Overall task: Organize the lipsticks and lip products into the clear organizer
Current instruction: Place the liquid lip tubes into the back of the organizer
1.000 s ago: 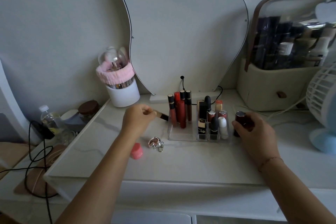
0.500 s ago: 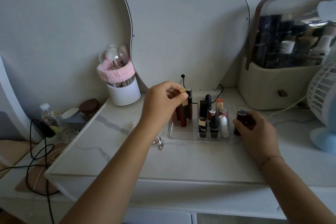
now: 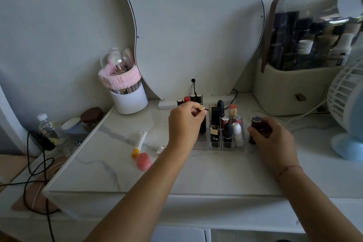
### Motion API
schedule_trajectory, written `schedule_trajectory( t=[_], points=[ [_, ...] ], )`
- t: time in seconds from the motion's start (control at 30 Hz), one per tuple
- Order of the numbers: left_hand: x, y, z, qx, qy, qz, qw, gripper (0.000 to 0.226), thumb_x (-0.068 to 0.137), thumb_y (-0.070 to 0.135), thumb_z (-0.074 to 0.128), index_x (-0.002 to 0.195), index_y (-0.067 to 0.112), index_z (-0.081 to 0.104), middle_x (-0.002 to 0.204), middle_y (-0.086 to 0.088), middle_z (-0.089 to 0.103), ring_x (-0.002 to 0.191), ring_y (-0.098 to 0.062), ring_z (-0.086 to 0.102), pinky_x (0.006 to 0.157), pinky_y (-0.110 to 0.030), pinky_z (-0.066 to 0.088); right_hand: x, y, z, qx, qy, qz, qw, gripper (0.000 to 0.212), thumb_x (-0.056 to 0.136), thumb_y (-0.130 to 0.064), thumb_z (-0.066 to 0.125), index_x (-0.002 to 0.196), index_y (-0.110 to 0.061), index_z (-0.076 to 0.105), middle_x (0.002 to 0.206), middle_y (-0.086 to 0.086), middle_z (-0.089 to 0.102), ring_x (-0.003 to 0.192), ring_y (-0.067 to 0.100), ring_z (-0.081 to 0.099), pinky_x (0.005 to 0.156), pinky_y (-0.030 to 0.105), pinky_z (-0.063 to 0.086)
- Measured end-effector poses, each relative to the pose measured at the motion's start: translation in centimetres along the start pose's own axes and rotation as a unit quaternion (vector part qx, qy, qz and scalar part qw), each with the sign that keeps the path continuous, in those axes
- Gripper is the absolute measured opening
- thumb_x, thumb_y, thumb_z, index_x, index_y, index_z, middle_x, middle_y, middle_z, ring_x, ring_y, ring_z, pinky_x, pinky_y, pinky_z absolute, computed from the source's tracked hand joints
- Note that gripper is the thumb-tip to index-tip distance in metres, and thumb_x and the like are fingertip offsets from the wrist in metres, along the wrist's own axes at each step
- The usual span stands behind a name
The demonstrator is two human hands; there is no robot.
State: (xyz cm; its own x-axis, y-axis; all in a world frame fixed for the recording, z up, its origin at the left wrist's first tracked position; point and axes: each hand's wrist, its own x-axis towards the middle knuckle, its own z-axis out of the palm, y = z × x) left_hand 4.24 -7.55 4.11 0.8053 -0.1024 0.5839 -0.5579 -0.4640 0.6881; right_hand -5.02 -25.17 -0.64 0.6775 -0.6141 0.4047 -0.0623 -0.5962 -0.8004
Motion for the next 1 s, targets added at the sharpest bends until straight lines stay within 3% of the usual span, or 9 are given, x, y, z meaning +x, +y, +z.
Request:
schedule_trajectory(
  t=[0.27,0.5,1.0],
  points=[
    [0.04,-0.22,0.41,0.012,0.004,-0.002,1.0,0.016,0.078,0.015,0.07,0.094,0.013,0.069,0.072,-0.003,0.07,0.067,-0.02,0.065,0.067,-0.036,0.056,0.04,0.05,0.06,-0.001,0.0,0.002,1.0,0.026,0.08,-0.023,0.068,0.103,-0.014,0.063,0.085,-0.006,0.058,0.08,0.013,0.053,0.073,0.026,0.039],
    [0.16,-0.13,0.38,0.016,0.011,0.01,1.0,0.016,0.078,0.012,0.071,0.094,0.013,0.07,0.073,-0.003,0.071,0.06,-0.013,0.058,0.063,-0.023,0.048,0.01,0.07,0.06,0.002,0.001,0.001,1.0,0.025,0.08,-0.023,0.068,0.103,-0.014,0.064,0.085,-0.006,0.059,0.08,0.013,0.054,0.073,0.026,0.04],
    [0.05,-0.39,-0.11,0.008,0.009,0.016,1.0,0.017,0.077,0.011,0.071,0.094,0.011,0.07,0.075,-0.006,0.072,0.063,-0.016,0.062,0.068,-0.031,0.055,0.06,0.29,0.14,0.016,0.008,-0.001,1.0,0.022,0.079,-0.024,0.069,0.1,-0.016,0.065,0.081,-0.004,0.061,0.078,0.016,0.057,0.072,0.025,0.039]
  ],
)
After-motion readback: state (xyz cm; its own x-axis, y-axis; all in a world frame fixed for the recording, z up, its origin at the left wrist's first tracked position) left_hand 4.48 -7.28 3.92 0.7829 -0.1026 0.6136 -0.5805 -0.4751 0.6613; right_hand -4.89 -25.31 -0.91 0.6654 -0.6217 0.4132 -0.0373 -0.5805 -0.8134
